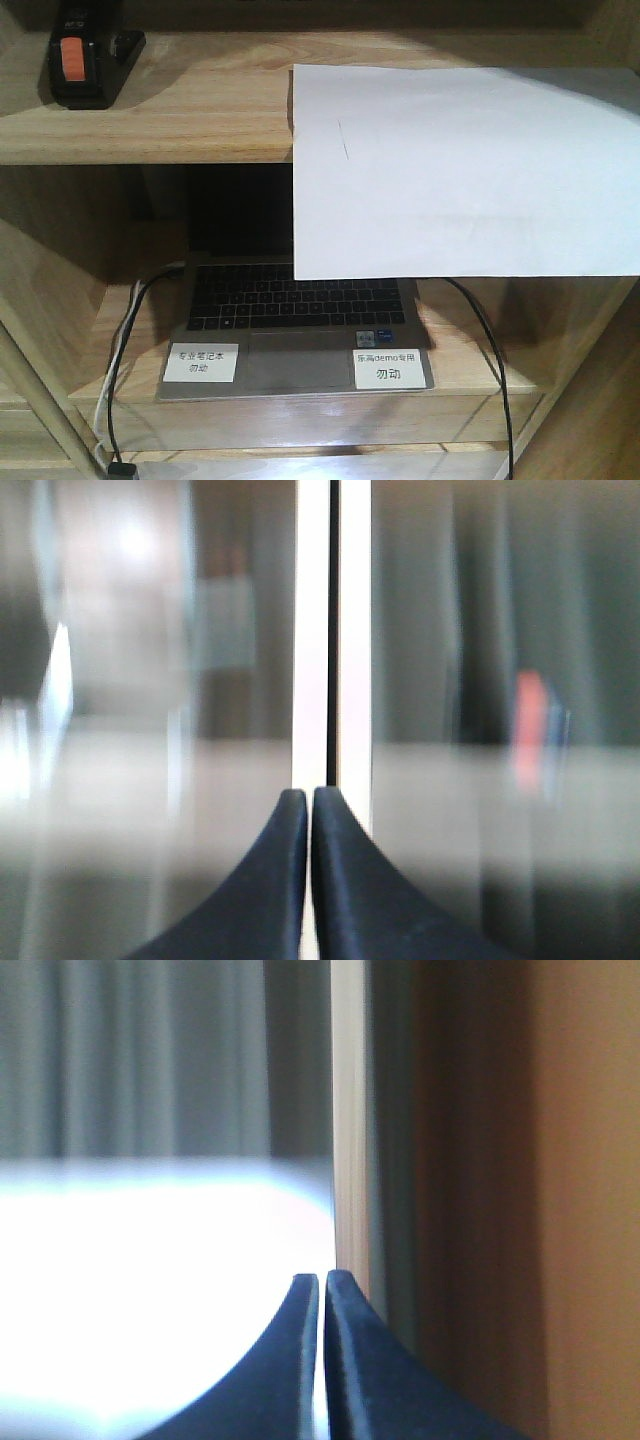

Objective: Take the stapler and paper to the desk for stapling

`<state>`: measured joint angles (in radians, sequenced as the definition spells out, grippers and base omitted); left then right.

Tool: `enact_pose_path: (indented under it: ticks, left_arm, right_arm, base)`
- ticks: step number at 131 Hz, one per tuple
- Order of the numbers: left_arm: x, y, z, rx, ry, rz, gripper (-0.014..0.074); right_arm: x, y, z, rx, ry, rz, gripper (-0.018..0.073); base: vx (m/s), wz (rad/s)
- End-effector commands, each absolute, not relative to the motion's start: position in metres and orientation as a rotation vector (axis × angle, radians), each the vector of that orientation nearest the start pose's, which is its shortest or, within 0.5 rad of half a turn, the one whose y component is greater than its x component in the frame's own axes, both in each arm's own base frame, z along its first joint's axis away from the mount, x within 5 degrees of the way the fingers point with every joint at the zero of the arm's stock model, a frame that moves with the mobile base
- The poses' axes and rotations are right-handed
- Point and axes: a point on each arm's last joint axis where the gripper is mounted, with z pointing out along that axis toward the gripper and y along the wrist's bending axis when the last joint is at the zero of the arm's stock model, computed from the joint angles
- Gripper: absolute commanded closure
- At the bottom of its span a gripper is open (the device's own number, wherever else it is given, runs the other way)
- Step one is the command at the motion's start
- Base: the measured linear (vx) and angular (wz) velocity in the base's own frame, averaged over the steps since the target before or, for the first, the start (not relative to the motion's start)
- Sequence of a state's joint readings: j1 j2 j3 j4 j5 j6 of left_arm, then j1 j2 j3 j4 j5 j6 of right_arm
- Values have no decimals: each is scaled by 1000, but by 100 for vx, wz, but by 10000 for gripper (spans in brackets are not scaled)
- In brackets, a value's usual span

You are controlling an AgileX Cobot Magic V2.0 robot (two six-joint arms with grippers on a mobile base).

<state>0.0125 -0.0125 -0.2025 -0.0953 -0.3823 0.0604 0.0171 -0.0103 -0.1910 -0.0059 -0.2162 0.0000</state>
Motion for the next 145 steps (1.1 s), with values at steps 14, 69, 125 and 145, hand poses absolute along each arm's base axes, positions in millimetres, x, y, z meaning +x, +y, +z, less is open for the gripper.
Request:
enact_pose_path:
  ticks: [14,69,125,145]
  left_arm:
    - [-35,2,408,-45,667,-25,603]
    - [-18,-2,523,-7,970,-44,588]
    - [47,-4,496,10,1431,-56,246]
    - [48,-5,490,13,1491,-59,13]
  right_arm:
    - [-16,0,383,-15,778,-10,565]
    - [7,0,514,-14,1029,-10,565]
    - [99,1,485,-20,1599,-11,498]
    - [101,1,482,-20,1626,-11,314]
  base:
    - [0,0]
    - [0,0]
    - [0,0]
    - [0,0]
